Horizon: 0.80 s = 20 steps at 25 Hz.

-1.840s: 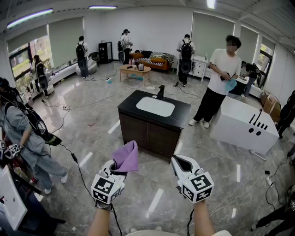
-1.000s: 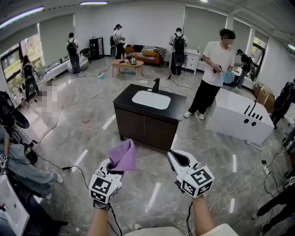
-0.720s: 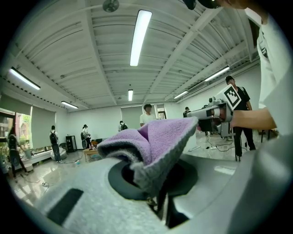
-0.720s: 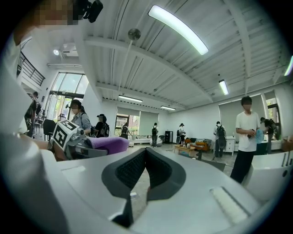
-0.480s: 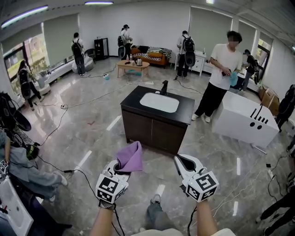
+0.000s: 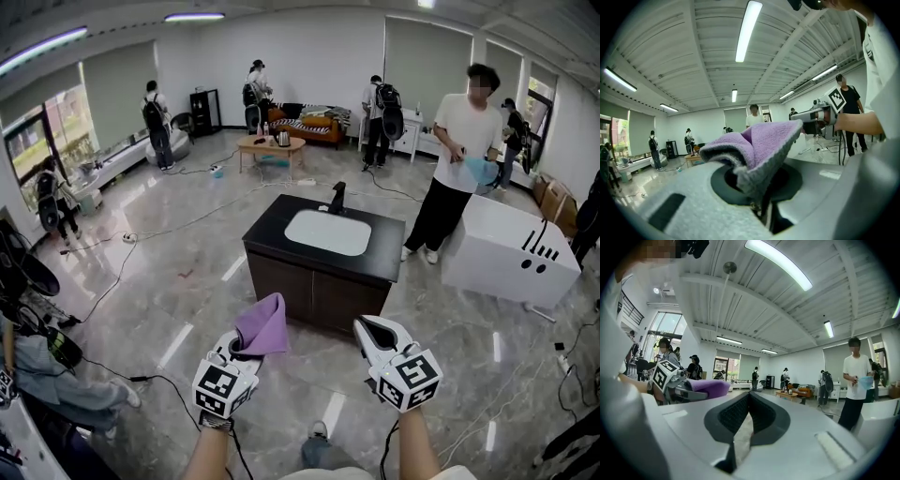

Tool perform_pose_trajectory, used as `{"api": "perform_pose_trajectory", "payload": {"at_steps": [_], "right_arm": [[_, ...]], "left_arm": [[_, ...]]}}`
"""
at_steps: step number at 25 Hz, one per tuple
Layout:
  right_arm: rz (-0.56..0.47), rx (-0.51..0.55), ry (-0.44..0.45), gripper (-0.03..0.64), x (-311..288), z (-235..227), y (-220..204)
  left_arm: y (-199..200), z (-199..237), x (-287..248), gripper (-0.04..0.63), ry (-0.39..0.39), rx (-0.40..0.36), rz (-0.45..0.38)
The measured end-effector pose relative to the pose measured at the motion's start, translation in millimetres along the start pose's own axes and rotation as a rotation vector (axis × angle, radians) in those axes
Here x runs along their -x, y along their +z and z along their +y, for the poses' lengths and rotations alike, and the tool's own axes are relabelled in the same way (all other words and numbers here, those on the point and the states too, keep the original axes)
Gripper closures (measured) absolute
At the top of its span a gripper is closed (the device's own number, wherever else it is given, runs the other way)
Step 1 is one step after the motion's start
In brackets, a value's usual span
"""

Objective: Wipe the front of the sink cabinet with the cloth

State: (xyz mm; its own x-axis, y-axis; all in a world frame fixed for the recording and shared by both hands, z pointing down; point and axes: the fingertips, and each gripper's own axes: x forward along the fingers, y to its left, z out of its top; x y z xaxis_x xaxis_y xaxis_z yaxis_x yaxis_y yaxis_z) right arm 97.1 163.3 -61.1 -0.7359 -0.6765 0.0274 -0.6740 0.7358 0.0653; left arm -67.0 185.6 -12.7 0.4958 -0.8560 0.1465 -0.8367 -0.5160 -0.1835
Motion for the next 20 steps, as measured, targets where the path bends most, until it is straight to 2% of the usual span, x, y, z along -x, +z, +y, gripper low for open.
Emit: {"api": "perform_pose_trajectory", "payload": {"at_steps": [6, 11, 20], "right_arm": [[0.017, 0.022, 0.013, 0.611, -66, -64, 12], [0.016, 0.008, -0.002, 0.611, -116, -121, 8], [0.023, -0.012, 0.034, 0.611, -182, -168, -5]], "left_arm": [[18, 50, -76, 0.545, -0.004, -0.001, -0.005], [18, 84, -133, 0.545, 0.007, 0.021, -0.004], [6, 125, -179, 0.545, 0.061, 0.066, 0.008]]}}
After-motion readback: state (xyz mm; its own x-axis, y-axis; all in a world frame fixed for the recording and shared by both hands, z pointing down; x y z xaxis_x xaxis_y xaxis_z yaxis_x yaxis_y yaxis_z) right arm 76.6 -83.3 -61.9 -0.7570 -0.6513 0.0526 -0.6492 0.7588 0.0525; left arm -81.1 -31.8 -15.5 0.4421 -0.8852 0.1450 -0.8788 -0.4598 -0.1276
